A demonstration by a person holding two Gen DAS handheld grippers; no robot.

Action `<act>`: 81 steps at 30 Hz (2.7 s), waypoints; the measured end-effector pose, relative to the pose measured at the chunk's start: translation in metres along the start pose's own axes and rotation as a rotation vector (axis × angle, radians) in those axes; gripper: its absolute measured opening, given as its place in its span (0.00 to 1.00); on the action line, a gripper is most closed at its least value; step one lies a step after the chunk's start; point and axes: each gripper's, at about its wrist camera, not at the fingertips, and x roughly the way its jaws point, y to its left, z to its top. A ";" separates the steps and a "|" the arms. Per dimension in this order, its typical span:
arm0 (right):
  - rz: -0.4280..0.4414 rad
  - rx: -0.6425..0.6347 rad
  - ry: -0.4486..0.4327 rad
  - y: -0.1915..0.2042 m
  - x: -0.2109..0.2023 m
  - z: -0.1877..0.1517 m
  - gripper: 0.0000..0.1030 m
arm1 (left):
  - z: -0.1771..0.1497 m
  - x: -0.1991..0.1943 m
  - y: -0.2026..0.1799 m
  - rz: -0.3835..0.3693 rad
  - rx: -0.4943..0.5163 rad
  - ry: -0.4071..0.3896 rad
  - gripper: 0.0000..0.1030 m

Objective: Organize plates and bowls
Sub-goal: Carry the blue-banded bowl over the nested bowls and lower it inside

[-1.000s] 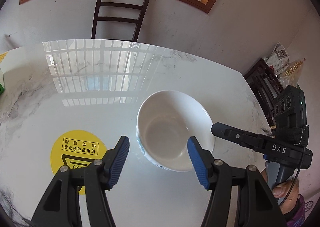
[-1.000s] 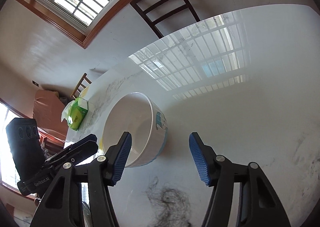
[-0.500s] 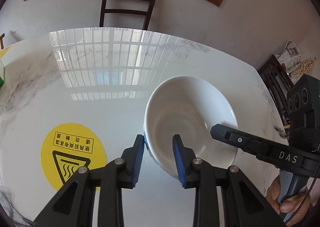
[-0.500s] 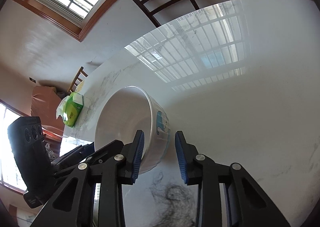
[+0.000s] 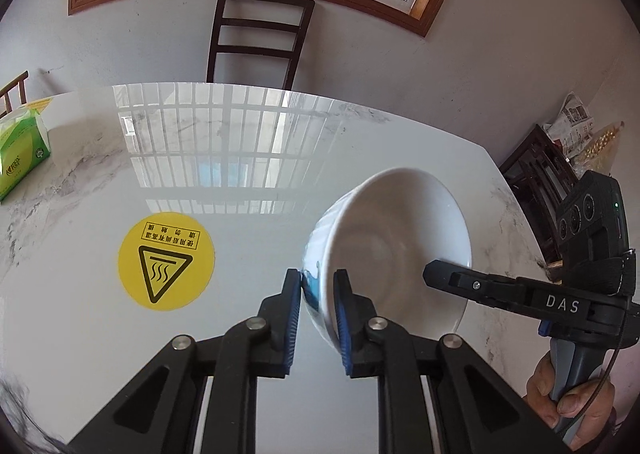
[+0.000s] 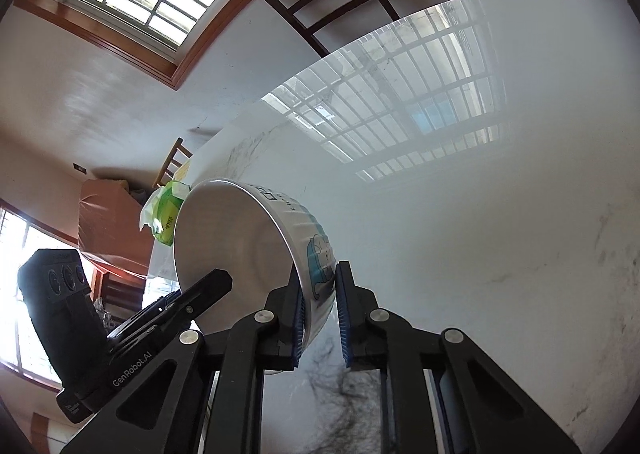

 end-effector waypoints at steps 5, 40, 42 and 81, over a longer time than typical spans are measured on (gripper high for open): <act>0.029 -0.027 -0.003 0.018 -0.034 -0.030 0.15 | -0.024 -0.050 -0.016 -0.011 0.015 -0.044 0.17; 0.002 -0.142 0.117 0.052 -0.113 -0.194 0.18 | -0.195 -0.159 -0.032 -0.104 0.021 0.055 0.19; -0.003 -0.144 0.127 0.052 -0.109 -0.196 0.18 | -0.198 -0.158 -0.030 -0.101 0.018 0.062 0.19; -0.029 -0.120 0.175 0.054 -0.086 -0.201 0.19 | -0.208 -0.152 -0.032 -0.006 0.063 0.043 0.19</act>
